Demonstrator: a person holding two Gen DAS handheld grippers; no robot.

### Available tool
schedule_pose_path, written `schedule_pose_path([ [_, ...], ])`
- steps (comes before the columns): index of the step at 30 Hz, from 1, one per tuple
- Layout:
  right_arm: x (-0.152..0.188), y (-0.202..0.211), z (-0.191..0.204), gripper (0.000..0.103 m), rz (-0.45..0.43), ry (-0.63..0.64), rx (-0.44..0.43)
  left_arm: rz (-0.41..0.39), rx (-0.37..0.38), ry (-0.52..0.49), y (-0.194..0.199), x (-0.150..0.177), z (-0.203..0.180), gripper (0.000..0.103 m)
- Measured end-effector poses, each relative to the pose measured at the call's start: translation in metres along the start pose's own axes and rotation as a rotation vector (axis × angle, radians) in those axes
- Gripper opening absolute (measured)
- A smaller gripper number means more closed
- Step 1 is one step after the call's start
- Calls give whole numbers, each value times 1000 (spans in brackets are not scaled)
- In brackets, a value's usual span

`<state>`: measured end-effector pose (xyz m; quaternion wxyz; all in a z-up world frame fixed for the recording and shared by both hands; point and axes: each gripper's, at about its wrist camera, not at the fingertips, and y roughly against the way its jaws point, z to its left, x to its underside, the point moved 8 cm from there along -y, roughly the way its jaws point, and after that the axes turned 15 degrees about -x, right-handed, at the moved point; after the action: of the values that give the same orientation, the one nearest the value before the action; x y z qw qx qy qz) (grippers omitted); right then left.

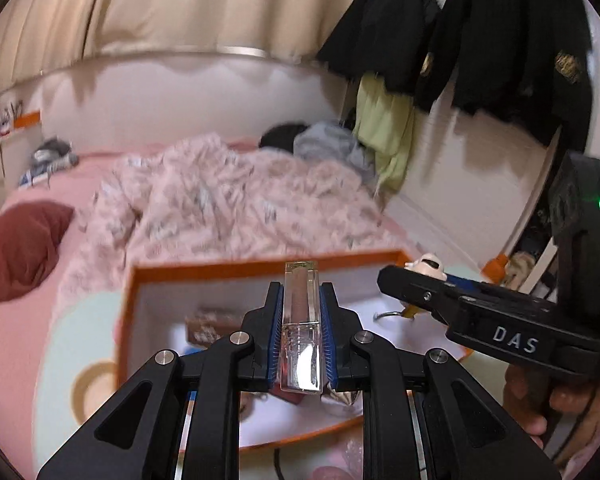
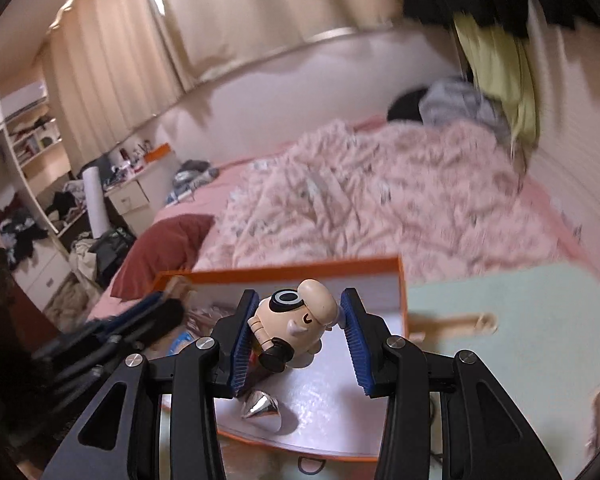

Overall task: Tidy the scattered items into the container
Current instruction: 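Carry the perfume bottle into the orange box while the right gripper carries the white plush keychain, then open both grippers to drop the bottle and keychain into the box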

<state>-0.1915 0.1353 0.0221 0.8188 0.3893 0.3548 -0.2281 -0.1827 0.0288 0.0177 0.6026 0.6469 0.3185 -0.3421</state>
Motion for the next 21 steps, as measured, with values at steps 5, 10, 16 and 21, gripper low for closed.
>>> schedule_pose_path([
  [5,-3,2,-6,41,-25,23,48,-20,5,-32,-1,5,-16,19],
  [10,-10,5,-16,43,-69,28,80,1,-3,29,-9,1,-7,20],
  [16,-12,14,-20,49,-117,-11,54,-37,74,103,2,-5,-1,46],
  [21,-16,25,-16,53,-152,-1,45,-115,77,66,21,-11,-5,46],
])
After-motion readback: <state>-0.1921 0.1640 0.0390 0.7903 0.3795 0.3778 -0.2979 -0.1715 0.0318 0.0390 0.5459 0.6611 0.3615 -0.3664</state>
